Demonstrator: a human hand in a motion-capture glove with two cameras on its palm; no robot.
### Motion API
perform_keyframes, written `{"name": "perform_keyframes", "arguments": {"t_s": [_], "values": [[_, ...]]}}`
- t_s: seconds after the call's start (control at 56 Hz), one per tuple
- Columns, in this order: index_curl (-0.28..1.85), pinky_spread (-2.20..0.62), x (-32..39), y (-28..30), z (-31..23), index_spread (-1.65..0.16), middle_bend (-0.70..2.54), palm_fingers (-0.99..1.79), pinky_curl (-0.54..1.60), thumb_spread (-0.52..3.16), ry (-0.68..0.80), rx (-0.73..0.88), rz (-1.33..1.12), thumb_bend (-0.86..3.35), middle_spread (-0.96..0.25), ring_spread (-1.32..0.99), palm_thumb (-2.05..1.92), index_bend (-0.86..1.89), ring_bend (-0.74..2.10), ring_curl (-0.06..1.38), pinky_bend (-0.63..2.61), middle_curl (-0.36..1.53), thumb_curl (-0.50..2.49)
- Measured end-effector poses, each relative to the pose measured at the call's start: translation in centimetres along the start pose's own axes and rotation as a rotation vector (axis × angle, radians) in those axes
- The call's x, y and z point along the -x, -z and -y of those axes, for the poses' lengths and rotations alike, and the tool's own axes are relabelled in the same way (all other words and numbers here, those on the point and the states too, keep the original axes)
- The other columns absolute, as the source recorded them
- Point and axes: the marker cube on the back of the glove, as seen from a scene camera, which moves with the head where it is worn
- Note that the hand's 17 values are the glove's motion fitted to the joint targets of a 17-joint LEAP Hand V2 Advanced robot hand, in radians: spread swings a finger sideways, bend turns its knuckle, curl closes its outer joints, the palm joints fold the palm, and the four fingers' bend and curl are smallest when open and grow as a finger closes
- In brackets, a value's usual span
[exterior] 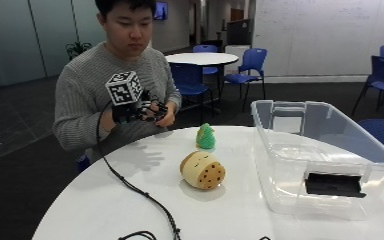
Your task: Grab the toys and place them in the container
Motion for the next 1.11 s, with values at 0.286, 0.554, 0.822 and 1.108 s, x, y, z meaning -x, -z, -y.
{"name": "perform_keyframes", "arguments": {"t_s": [0.286, 0.554, 0.822, 1.108], "values": [[0.18, 0.02, 0.6, -0.3, 0.4, -0.33, 0.19, 0.18, 0.19, 1.26, 0.016, 0.019, -0.021, 0.04, -0.18, -0.14, 0.01, 0.28, 0.20, 0.07, 0.45, 0.14, 0.07], [0.23, 0.01, 0.8, -0.2, 3.3, -0.36, 0.15, 0.24, 0.27, 1.44, 0.039, 0.019, -0.041, 0.01, -0.20, -0.22, -0.01, 0.17, 0.42, 0.16, 0.61, 0.16, 0.13], [0.23, 0.00, 1.4, -0.6, 16.9, -0.36, 0.19, 0.12, 0.34, 1.49, 0.115, 0.089, -0.085, 0.03, -0.20, -0.26, 0.05, 0.11, 0.57, 0.22, 0.77, 0.21, 0.20], [0.21, -0.02, 1.1, -4.5, 21.8, -0.35, 0.19, 0.08, 0.37, 1.46, 0.098, 0.216, -0.210, 0.03, -0.20, -0.29, 0.13, 0.12, 0.74, 0.28, 0.89, 0.27, 0.25]]}}
